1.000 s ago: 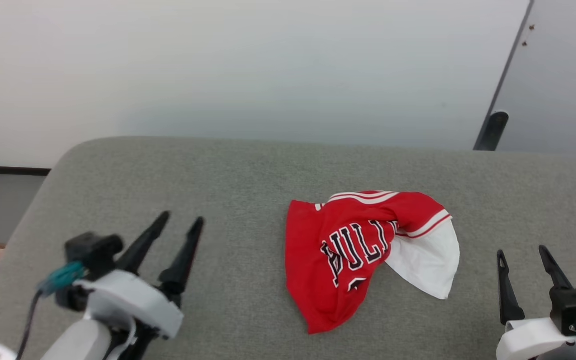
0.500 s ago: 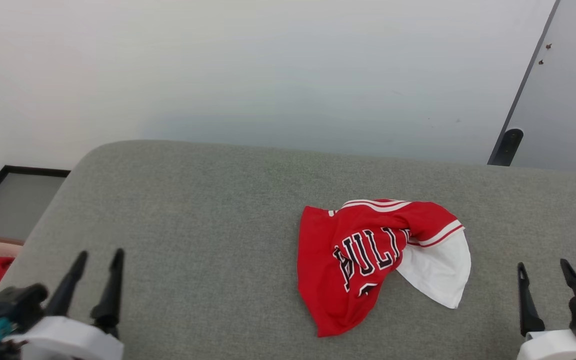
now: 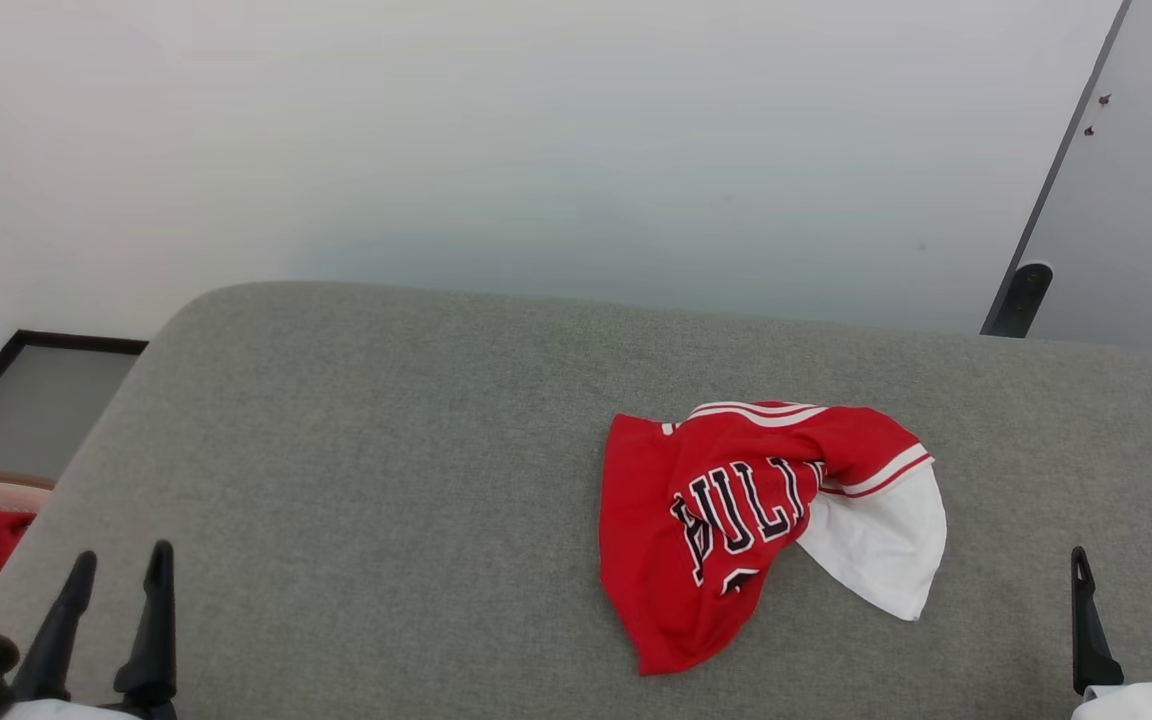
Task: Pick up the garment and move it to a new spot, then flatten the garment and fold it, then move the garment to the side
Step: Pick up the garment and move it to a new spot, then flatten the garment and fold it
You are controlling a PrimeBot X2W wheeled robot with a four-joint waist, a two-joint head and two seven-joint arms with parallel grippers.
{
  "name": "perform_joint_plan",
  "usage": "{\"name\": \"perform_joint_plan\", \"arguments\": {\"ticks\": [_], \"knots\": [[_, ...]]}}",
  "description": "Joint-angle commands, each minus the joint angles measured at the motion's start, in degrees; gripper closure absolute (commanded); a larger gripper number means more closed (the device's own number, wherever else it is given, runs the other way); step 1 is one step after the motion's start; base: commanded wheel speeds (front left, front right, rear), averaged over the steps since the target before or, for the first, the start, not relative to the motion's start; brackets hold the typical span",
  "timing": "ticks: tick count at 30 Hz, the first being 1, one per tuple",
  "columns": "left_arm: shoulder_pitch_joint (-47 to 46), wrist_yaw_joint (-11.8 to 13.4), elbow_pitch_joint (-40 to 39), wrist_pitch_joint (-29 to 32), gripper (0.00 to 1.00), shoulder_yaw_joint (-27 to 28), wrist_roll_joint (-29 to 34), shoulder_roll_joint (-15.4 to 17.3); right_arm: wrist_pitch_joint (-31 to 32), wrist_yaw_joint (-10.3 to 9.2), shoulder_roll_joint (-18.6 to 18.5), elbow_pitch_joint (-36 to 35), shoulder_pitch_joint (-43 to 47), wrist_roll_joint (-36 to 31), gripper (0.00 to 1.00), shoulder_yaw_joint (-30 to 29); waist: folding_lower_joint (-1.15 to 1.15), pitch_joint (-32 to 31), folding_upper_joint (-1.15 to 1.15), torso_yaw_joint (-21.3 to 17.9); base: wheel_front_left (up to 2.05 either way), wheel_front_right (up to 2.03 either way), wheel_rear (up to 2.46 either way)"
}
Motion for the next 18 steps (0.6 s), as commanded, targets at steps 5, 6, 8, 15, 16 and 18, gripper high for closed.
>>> {"name": "perform_joint_plan", "arguments": {"ticks": [5, 6, 8, 15, 16, 18], "knots": [[0.49, -1.33, 0.28, -0.03, 0.00, 1.25, 1.98, -1.72, -0.05, -0.02, 0.31, -0.06, 0.50, -0.37, 0.00, 0.29, 0.00, 0.09, 0.00, 0.10, 0.00, 0.00, 0.00], [0.34, -1.44, 0.38, -0.03, 0.00, 1.34, 2.24, -1.95, -0.05, -0.02, 0.36, 0.01, 0.51, -0.38, 0.00, 0.46, 0.00, 0.12, 0.00, 0.16, 0.00, 0.00, 0.00], [-0.25, -1.63, 0.60, -0.03, 0.00, 1.20, 2.76, -2.38, -0.05, -0.02, 0.45, 0.55, 0.57, -0.38, 0.00, 0.90, 0.00, 0.17, 0.00, 0.40, 0.00, 0.00, 0.00], [-4.28, -2.49, 1.83, 1.41, 0.00, -2.33, 4.60, -1.99, 4.20, -0.02, -1.70, 3.28, -2.53, 1.90, 0.00, 4.12, 0.00, 1.10, 0.00, 2.99, 0.00, 0.00, 0.00], [-4.82, -2.63, 1.96, 1.67, 0.00, -2.72, 4.77, -1.95, 5.32, -0.02, -2.40, 3.39, -3.07, 2.66, 0.00, 4.64, 0.00, 1.31, 0.00, 3.46, 0.00, 0.00, 0.00], [-5.84, -2.77, 2.16, 1.88, 0.00, -3.20, 5.12, -1.89, 8.41, -0.02, -3.65, 3.97, -4.15, 4.34, 0.00, 5.58, 0.00, 1.76, 0.00, 4.38, 0.00, 0.00, 0.00]]}}
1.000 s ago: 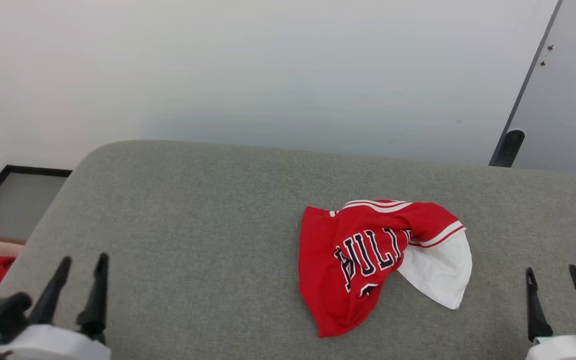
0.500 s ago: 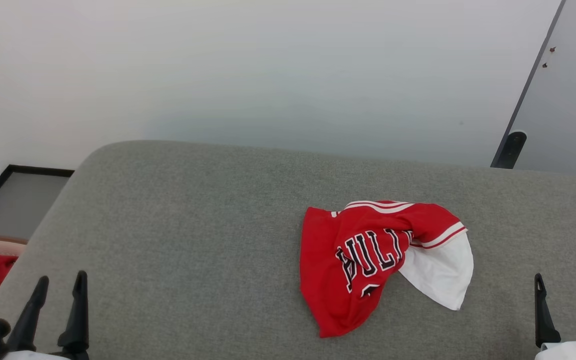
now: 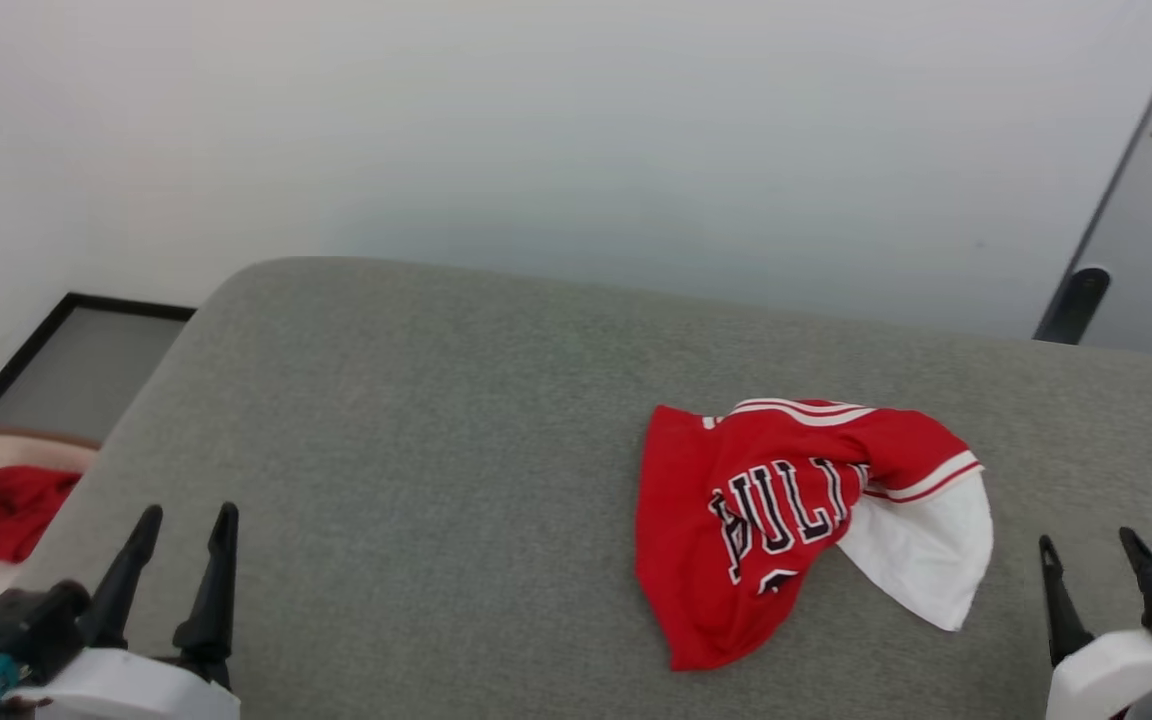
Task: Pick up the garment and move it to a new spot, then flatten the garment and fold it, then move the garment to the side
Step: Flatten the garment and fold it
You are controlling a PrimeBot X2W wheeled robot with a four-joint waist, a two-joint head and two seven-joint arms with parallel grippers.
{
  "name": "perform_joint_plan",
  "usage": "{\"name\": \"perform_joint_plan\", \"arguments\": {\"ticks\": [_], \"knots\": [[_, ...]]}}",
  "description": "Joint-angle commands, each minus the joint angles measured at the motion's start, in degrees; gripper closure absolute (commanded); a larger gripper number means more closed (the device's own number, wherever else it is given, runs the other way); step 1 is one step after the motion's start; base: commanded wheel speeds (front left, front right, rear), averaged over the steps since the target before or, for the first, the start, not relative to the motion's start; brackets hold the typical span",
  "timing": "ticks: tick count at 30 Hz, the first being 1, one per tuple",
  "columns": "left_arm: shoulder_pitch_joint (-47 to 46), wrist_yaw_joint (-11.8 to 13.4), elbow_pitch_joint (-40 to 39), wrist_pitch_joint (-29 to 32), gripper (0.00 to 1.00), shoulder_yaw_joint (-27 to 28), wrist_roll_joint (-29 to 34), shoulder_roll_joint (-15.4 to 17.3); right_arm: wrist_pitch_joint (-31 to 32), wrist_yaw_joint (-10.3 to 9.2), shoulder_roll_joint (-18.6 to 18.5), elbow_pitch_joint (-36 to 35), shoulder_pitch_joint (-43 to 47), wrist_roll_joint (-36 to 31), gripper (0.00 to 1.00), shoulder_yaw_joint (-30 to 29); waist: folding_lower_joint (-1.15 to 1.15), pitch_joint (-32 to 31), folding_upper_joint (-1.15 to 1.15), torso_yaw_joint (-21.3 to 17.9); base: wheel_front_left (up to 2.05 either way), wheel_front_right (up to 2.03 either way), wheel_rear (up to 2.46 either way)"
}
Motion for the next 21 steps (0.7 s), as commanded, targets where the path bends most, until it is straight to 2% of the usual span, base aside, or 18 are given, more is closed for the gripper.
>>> {"name": "perform_joint_plan", "arguments": {"ticks": [1, 7, 14, 21], "knots": [[-0.99, -0.23, 0.24, -0.07, 0.00, -0.22, 0.78, 0.11, 2.60, -0.02, -1.41, 0.38, -1.28, 1.55, 0.00, 1.19, 0.00, 1.04, 0.00, 1.73, 0.00, 0.00, 0.00], [-3.16, 0.14, -0.14, -0.88, 0.00, -1.47, 1.66, -1.90, 15.10, -0.02, -7.28, 0.92, -4.93, 7.51, 0.00, 4.14, 0.00, 5.10, 0.00, 5.04, 0.00, 0.00, 0.00], [-5.78, 0.11, 0.42, -1.82, 0.00, -2.30, 3.16, -5.98, 31.50, -0.02, -13.59, 0.34, -7.76, 16.40, 0.00, 7.78, 0.00, 10.07, 0.00, 9.06, 0.00, 0.00, 0.00], [-8.06, -1.14, 2.06, -1.95, 0.00, -1.23, 5.05, -9.37, 40.52, -0.02, -16.97, -1.94, -8.53, 23.66, 0.00, 10.57, 0.00, 13.03, 0.00, 11.55, 0.00, 0.00, 0.00]]}}
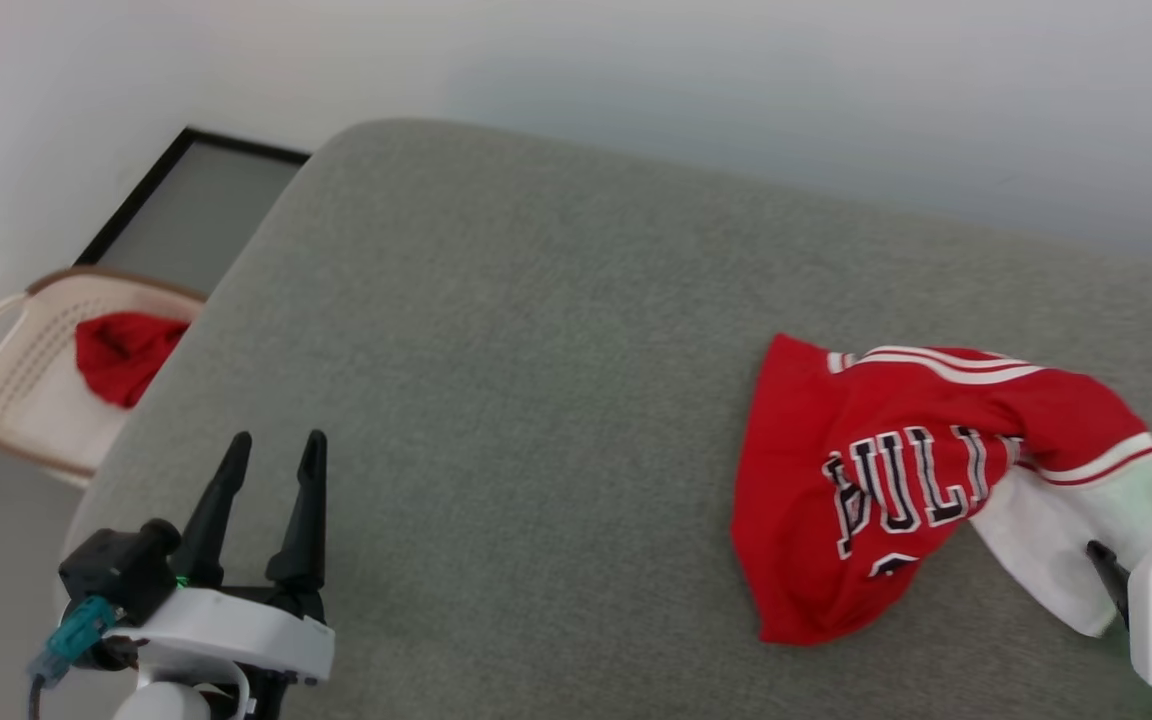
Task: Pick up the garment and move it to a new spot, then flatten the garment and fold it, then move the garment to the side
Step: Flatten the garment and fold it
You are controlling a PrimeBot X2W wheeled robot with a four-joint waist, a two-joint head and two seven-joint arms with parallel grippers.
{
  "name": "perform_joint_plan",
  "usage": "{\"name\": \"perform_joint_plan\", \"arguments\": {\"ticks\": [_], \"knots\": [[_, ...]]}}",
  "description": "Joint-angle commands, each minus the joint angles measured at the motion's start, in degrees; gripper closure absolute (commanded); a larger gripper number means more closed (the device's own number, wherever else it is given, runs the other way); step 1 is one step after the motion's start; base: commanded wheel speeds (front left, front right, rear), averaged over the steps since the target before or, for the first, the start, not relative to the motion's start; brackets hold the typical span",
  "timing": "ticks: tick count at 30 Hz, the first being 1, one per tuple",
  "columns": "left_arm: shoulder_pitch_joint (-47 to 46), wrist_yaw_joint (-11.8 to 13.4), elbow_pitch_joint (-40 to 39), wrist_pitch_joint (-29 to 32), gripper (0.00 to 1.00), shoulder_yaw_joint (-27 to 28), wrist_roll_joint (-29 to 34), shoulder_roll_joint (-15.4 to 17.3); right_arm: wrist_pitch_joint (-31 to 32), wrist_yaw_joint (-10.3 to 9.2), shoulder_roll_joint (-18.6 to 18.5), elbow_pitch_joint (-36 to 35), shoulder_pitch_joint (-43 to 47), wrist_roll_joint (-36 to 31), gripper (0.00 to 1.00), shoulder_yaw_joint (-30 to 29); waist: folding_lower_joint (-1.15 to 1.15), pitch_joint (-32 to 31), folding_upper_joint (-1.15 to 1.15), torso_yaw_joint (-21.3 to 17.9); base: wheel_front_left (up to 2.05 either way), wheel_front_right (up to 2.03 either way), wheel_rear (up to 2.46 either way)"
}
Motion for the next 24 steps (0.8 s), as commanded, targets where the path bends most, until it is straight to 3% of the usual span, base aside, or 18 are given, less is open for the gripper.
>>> {"name": "perform_joint_plan", "arguments": {"ticks": [1, 12, 14, 24], "knots": [[-0.81, -0.61, 0.25, -0.14, 0.00, 0.69, 0.77, -0.97, 1.76, -0.02, -0.45, -0.46, -0.30, 1.28, 0.00, 0.51, 0.00, 2.78, 0.00, 2.70, 0.00, 0.00, 0.00], [-2.20, -1.85, 1.31, -0.16, 0.00, 2.71, 2.77, -3.59, 8.90, 0.03, 1.85, 1.76, -0.05, 3.59, 0.00, 1.56, 0.00, 3.79, 0.00, 3.59, 0.00, 0.00, 0.00], [-2.26, -1.99, 1.55, -0.16, 0.00, 2.98, 3.04, -3.81, 8.80, 0.08, 2.57, 2.21, -0.50, 3.52, 1.00, 1.80, 0.00, 3.84, 0.00, 3.50, 0.00, 0.00, 0.00], [-1.25, -2.10, 1.31, -0.17, 0.00, 3.93, 3.12, -3.20, 8.64, -0.05, 0.46, 2.80, -2.02, 4.31, 1.00, 0.06, 0.00, 2.42, 0.00, 1.20, 0.00, 0.00, 0.00]]}}
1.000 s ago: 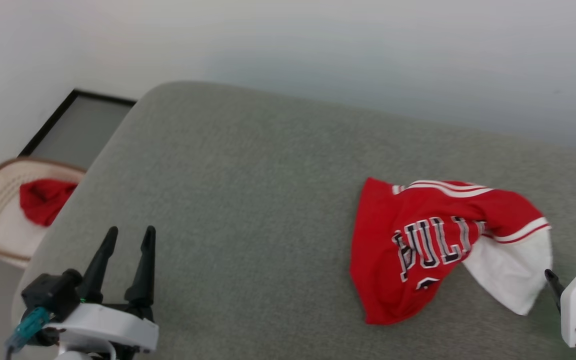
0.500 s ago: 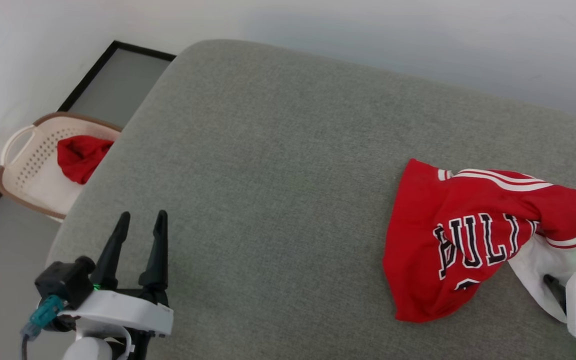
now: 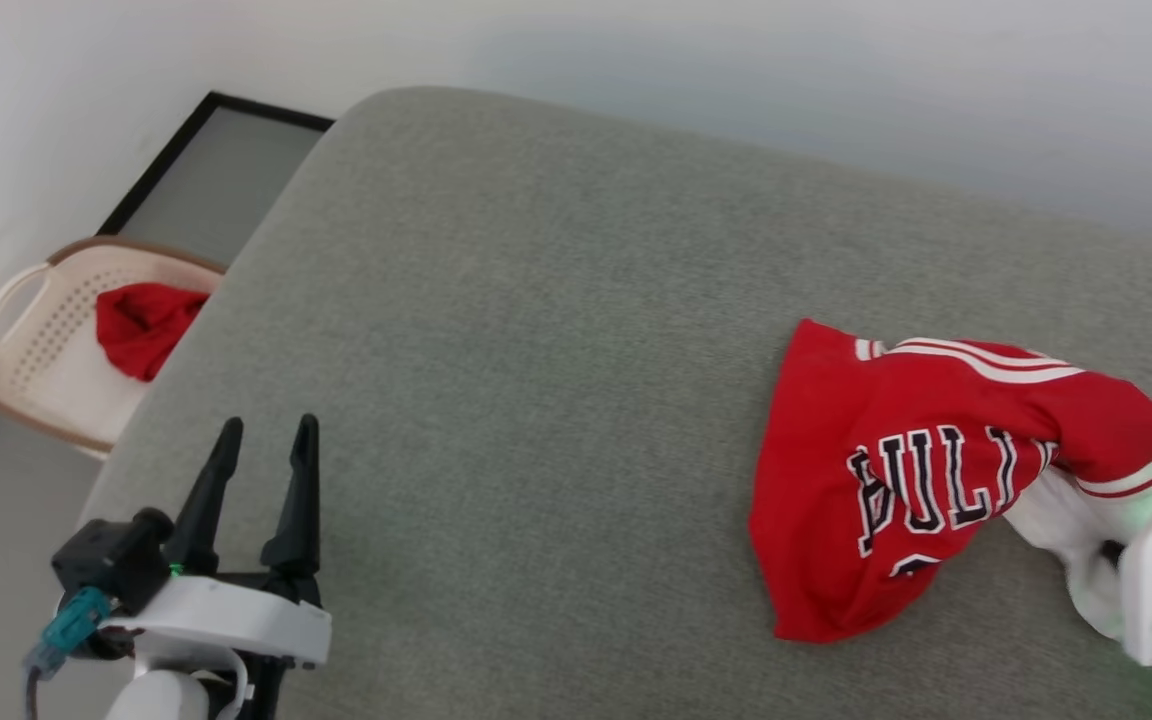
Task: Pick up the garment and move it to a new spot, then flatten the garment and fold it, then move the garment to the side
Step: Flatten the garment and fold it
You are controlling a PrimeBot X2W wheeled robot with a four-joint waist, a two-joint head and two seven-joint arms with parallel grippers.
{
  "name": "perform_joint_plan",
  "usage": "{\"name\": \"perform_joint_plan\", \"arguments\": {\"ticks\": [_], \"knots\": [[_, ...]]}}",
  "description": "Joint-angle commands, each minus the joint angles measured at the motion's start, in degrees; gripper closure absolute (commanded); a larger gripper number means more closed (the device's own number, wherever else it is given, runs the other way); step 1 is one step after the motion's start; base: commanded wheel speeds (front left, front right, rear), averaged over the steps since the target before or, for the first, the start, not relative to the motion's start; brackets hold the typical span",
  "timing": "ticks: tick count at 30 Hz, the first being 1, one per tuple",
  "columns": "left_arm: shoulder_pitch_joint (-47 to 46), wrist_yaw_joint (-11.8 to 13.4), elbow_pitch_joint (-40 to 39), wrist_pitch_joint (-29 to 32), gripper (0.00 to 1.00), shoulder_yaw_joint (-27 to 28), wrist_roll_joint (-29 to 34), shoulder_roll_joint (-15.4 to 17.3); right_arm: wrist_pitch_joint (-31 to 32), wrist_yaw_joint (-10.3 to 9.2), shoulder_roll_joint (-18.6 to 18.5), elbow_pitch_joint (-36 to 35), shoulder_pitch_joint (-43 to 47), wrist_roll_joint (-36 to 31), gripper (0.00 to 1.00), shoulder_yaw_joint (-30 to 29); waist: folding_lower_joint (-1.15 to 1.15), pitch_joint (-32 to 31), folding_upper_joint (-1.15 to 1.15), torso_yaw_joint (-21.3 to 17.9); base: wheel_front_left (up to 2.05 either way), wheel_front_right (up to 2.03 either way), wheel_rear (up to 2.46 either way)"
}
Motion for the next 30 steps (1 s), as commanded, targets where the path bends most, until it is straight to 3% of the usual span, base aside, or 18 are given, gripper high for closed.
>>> {"name": "perform_joint_plan", "arguments": {"ticks": [1, 20, 30], "knots": [[0.65, -0.12, -0.12, -0.03, 0.00, 0.27, -0.16, 0.44, 0.31, -0.10, -0.87, 0.79, 0.58, 0.35, 1.00, -0.75, 0.00, -0.69, 0.00, -1.20, 0.00, 0.00, 0.00], [1.31, -0.14, -1.22, -0.03, 0.00, -1.11, -1.06, 2.86, -2.16, -0.09, -8.79, 3.22, 2.22, -5.70, 1.00, -12.85, 0.00, -1.82, 0.00, -7.25, 0.00, 0.00, 0.00], [0.94, -0.14, -0.57, -0.03, 0.00, -1.85, -1.59, 3.47, -3.09, -0.08, -5.33, 7.63, 1.69, -8.58, 1.00, -15.50, 0.00, -1.54, 0.00, -8.74, 0.00, 0.00, 0.00]]}}
